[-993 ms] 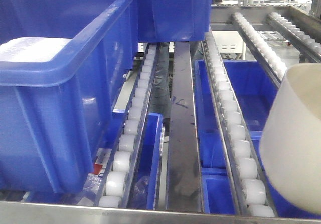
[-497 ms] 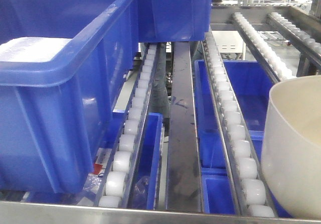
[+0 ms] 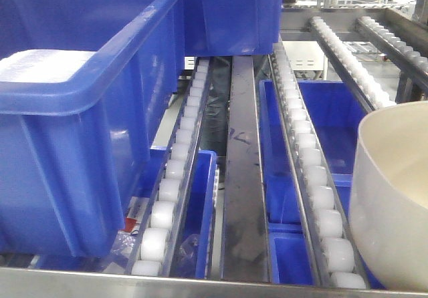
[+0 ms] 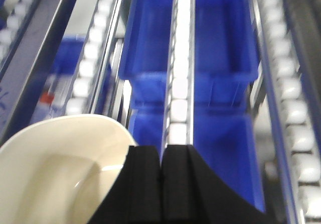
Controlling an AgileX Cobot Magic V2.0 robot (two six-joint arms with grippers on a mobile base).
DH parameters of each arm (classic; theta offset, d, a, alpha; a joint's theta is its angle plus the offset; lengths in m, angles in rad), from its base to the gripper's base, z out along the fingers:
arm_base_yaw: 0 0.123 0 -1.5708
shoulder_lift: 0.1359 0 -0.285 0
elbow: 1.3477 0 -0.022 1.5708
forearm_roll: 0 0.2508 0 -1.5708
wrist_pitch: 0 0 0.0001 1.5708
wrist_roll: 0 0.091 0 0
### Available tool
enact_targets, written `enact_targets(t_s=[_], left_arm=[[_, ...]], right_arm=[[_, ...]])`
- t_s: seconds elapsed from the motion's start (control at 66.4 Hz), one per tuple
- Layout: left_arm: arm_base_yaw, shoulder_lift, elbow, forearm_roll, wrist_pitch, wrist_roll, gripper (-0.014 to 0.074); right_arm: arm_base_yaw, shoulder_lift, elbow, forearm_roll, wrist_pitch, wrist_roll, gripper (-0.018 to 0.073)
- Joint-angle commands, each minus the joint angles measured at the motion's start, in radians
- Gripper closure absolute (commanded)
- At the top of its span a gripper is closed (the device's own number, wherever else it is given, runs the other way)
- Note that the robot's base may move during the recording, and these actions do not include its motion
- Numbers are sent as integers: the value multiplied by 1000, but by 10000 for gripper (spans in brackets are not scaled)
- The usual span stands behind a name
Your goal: Move white bin to right shelf second layer
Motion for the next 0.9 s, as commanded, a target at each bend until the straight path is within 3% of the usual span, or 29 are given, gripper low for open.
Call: enact_targets(t_s=[0.0, 0.151, 0.316, 0.888], left_arm=[[-3, -16, 37, 0, -86, -3, 512], [-3, -16, 37, 0, -86, -3, 512], [-3, -16, 37, 0, -86, -3, 512], [-3, -16, 37, 0, -86, -3, 512]], right_arm=[[-5, -53, 26, -21, -158, -22, 503], [-5, -148, 112, -24, -275, -111, 503], [-5, -188, 150, -24, -363, -114, 503], [-5, -188, 157, -23, -359, -113, 503]])
